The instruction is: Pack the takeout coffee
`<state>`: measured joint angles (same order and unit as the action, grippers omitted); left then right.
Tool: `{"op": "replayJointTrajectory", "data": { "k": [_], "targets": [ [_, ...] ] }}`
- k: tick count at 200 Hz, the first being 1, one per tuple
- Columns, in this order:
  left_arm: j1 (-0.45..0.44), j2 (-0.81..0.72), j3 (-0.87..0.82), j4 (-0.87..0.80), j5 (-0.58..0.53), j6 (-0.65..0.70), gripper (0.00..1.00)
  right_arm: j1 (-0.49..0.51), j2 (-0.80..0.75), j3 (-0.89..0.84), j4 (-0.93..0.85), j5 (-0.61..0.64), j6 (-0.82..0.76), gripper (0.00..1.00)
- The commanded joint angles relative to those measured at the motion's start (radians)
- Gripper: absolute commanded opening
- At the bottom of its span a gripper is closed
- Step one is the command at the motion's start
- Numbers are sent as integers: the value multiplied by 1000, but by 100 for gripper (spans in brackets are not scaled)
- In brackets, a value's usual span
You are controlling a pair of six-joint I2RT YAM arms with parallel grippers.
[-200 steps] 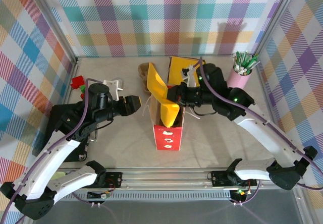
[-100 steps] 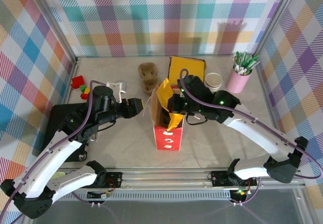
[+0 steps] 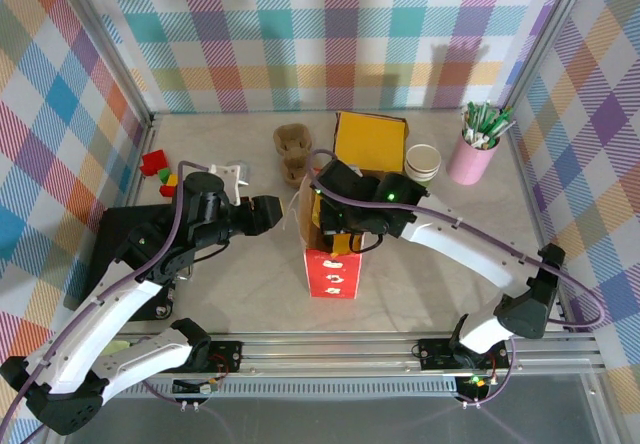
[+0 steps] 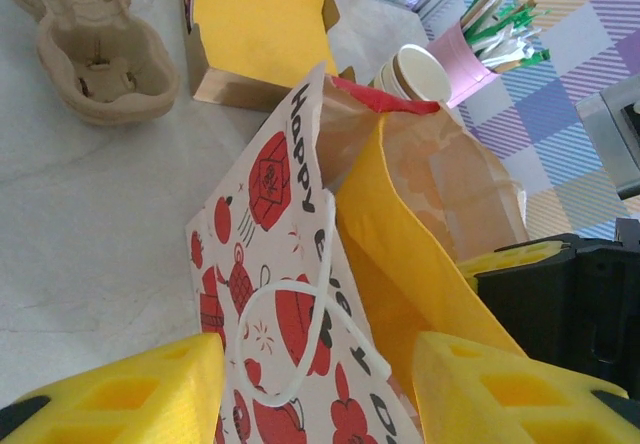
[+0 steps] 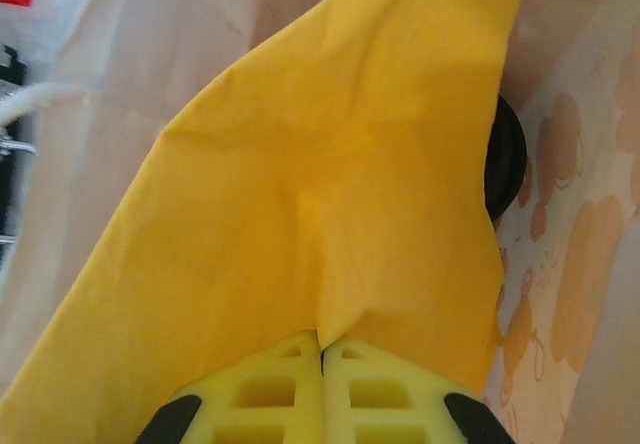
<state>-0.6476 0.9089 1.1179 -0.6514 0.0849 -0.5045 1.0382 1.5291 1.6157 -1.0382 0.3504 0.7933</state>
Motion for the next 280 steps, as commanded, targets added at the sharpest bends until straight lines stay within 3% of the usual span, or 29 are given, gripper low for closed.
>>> {"op": "replayJointTrajectory", "data": {
  "k": [1,110,187,238,280],
  "targets": [
    [-11,-15,-13,19,-13,14,53,9,18,10,-41,47,-23,3],
    [-11,-22,-18,10,-31,38,53,18,-2,82,-42,20,-72,38],
    [-11,-23,-10,2,-45,43,54,18,-39,151,-25,-1,-132,34],
    [-11,-22,-9,6,-45,43,54,17,-60,3,234,-264,-125,33],
    [-11,-31,-20,-3,-43,39,53,16,-6,-22,133,-104,-84,31]
  ]
}}
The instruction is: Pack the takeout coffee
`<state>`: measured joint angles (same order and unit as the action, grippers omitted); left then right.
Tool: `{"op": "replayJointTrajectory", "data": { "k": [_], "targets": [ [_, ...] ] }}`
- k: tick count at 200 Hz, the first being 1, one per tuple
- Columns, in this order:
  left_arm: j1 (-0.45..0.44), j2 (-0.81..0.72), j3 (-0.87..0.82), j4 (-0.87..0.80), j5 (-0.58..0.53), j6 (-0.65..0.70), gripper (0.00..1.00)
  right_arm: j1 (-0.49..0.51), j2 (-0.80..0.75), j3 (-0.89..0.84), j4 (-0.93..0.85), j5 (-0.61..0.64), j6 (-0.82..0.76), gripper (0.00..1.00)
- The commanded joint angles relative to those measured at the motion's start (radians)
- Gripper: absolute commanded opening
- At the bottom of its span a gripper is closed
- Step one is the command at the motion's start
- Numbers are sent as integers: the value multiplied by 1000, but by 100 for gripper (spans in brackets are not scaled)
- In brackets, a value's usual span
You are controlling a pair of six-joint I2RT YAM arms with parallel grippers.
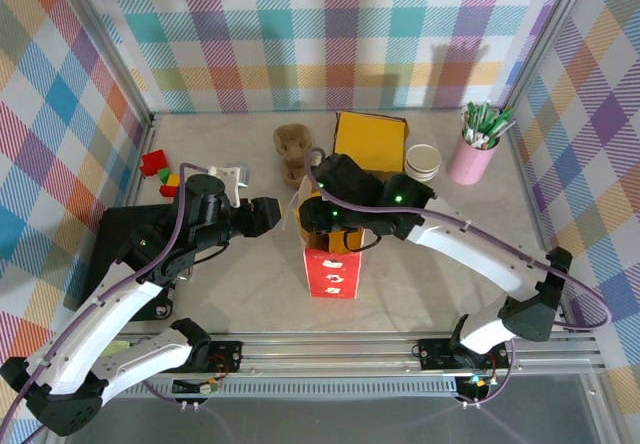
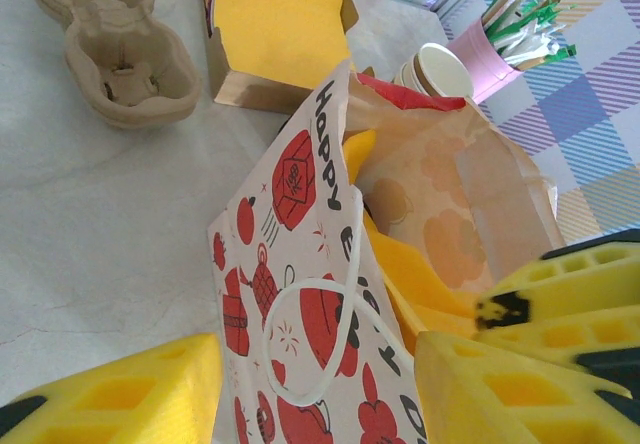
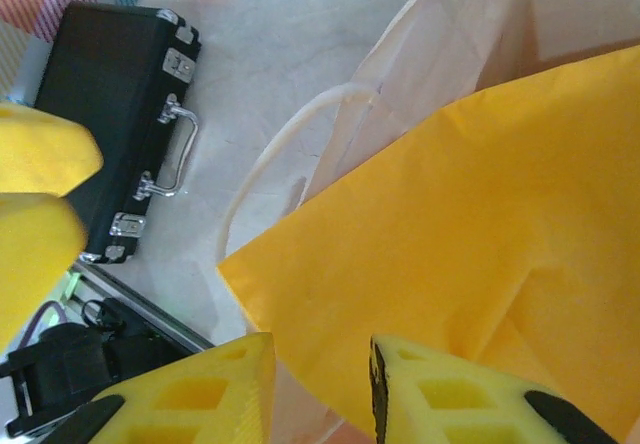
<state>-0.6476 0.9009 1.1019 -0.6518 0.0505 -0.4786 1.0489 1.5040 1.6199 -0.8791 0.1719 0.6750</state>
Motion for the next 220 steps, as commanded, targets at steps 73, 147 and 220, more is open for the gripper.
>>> {"op": "replayJointTrajectory", "data": {
  "k": [73,147,220],
  "targets": [
    [-11,-42,-19,-17,-29,13,54,-24,49,-96,-77,71,63,28],
    [-10,-36,-24,-16,-37,21,54,-52,80,-25,-176,63,55,27],
    [-11,-1,49,-24,-143,78,55,-51,17,275,-177,34,-88,38]
  ]
}}
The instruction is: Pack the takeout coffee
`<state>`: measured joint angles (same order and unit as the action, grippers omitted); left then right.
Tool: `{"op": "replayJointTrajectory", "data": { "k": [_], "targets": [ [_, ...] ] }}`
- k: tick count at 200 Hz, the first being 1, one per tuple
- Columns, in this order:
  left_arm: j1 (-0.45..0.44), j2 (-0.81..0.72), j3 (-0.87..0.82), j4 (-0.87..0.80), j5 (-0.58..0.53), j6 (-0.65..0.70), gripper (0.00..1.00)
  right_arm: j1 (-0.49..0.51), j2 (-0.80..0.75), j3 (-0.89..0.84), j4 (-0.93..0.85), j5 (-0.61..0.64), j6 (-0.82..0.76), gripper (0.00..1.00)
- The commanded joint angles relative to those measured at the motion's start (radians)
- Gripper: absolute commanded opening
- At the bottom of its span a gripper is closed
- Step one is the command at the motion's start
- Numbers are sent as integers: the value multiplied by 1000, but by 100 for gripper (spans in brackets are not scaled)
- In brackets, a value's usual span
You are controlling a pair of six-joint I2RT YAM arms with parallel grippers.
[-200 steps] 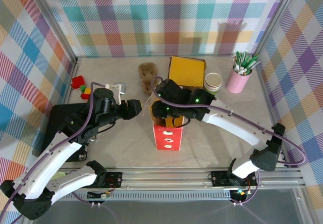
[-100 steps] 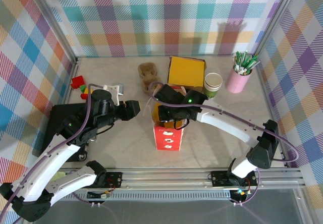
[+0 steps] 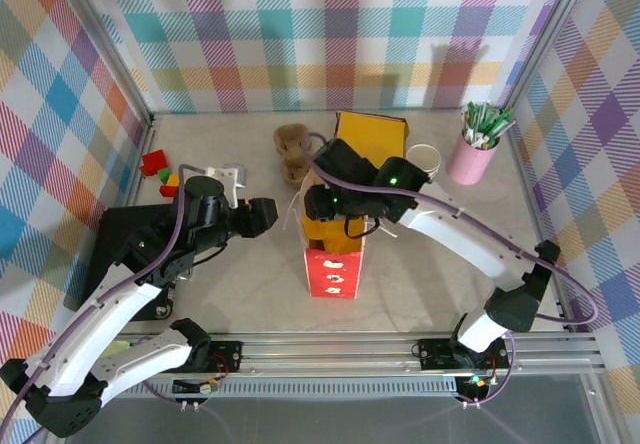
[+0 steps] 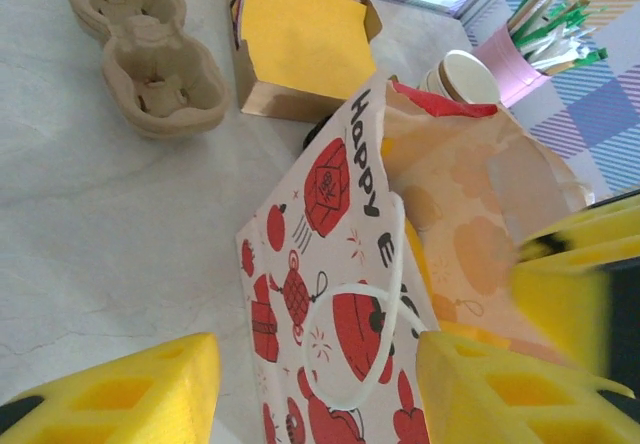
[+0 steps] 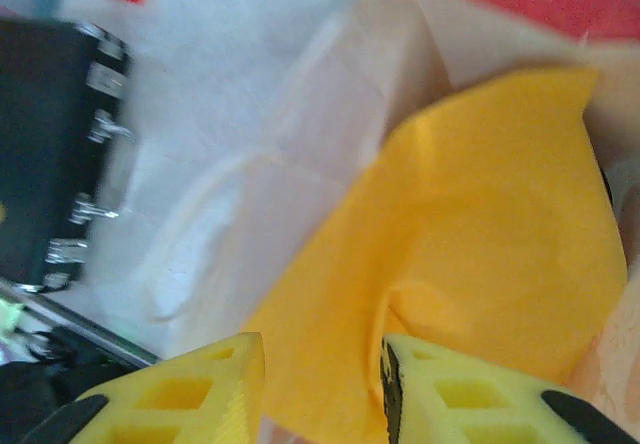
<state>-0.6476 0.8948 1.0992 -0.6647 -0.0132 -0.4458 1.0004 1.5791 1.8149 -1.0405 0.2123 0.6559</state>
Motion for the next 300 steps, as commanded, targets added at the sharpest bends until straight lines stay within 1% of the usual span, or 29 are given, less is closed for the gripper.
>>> {"op": "replayJointTrajectory", "data": {
  "k": [1,21,41,47,60,67,71,81,92,101,107,116,119,123,126,131,140,157,175,195,209,223,235,251,273,278,286,293,300],
  "targets": [
    [-11,6,53,-12,-83,45,55,-3,-62,82,-15,-5,-70,38],
    [-11,11,68,-14,-221,54,55,-3,-125,109,-13,66,-91,38],
    [-10,-2,51,20,-383,72,57,-4,-220,64,-3,181,-137,43],
    [-9,-8,42,34,-423,84,58,-8,-264,24,11,228,-155,45],
    [-7,-19,22,62,-524,116,60,-29,-358,-77,55,286,-200,51],
    [-5,-25,5,82,-577,132,63,-46,-410,-143,82,317,-219,58],
    [-3,-27,-7,97,-611,140,65,-61,-440,-178,90,329,-223,62],
    [2,-32,-40,126,-712,149,69,-117,-499,-245,86,339,-206,65],
    [9,-36,-87,157,-813,156,74,-219,-571,-341,85,301,-203,71],
    [15,-40,-126,184,-884,158,78,-275,-615,-408,99,298,-217,77],
    [21,-44,-157,207,-925,166,81,-316,-651,-473,125,304,-237,85],
    [32,-49,-209,253,-970,189,87,-364,-694,-557,167,317,-272,93],
    [36,-51,-228,273,-983,199,88,-377,-707,-587,184,324,-282,97],
    [43,-54,-255,305,-995,217,90,-390,-719,-615,198,333,-289,100],
    [49,-57,-277,331,-1001,232,91,-406,-736,-652,219,346,-298,99],
    [61,-58,-315,371,-1004,262,94,-426,-754,-700,248,357,-308,99],
    [86,-61,-384,496,-997,316,97,-460,-782,-779,305,364,-334,99],
    [150,-47,-494,649,-964,381,100,-510,-818,-938,436,392,-381,99],
    [220,-13,-572,733,-916,383,100,-560,-828,-1104,614,398,-434,99],
    [296,44,-662,857,-819,362,100,-641,-795,-1270,835,343,-474,99],
    [351,94,-712,949,-727,357,99,-691,-736,-1359,984,318,-494,99],
    [396,152,-765,1076,-645,355,98,-743,-665,-1402,1077,264,-497,99],
    [426,211,-805,1202,-589,364,99,-760,-607,-1433,1180,266,-516,99],
    [453,305,-843,1378,-546,378,99,-786,-529,-1491,1375,227,-568,99],
    [467,415,-856,1578,-458,423,100,-804,-429,-1493,1523,155,-630,99],
    [466,439,-849,1603,-455,448,100,-804,-407,-1495,1569,142,-648,99],
    [468,474,-839,1622,-463,451,100,-807,-370,-1502,1650,119,-671,99],
    [473,515,-848,1689,-477,450,100,-811,-334,-1504,1725,99,-693,99],
    [480,561,-859,1754,-463,448,100,-814,-298,-1496,1765,85,-710,99]
  ]
}}
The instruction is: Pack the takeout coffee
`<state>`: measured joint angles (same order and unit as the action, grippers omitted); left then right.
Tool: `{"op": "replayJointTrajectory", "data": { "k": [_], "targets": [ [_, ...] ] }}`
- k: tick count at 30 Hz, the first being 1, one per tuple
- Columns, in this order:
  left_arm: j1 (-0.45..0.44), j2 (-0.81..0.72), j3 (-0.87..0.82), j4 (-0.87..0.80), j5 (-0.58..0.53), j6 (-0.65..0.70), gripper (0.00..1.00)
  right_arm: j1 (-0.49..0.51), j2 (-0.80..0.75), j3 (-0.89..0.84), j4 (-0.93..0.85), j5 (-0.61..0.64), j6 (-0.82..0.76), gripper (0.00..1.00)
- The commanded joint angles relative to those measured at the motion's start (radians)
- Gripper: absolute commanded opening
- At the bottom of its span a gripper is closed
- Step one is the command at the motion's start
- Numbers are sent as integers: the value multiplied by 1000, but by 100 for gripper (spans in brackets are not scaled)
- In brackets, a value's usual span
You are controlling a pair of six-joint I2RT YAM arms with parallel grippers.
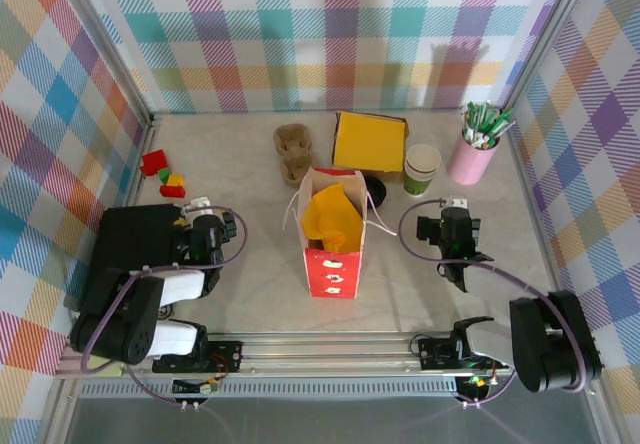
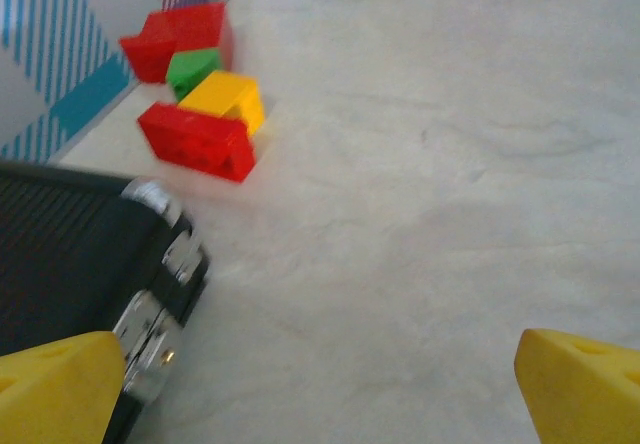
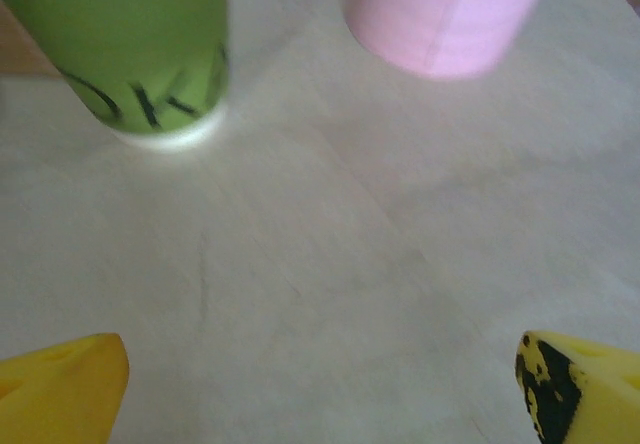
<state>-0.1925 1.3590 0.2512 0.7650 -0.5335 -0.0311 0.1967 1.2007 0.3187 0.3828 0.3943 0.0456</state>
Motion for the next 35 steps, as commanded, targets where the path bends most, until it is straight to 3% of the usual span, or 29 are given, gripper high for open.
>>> {"op": "replayJointTrajectory", "data": {
  "k": [1,2,5,11,13,15,16,19,33,35],
  "targets": [
    [25,103,-11,332,58,34,100,-12,85,2,346,-99,-103,99],
    [25,142,-23,401,83,56,100,-14,117,13,375,-113,-115,99],
    [26,148,-29,405,128,64,100,-24,186,28,459,-155,-134,99],
    [35,180,124,138,162,61,100,-83,262,56,464,-229,-98,99],
    [56,235,128,192,158,46,100,-114,281,59,466,-284,-80,99],
    [64,206,144,104,177,24,100,-155,359,66,543,-333,-51,99],
    [71,223,137,147,178,30,100,-162,323,89,441,-339,-40,99],
    [73,222,139,144,183,27,100,-181,329,94,432,-361,-30,99],
    [72,218,140,137,185,26,100,-180,332,88,451,-363,-30,99],
    [73,218,139,137,184,25,100,-180,312,47,517,-357,-30,99]
  ]
}}
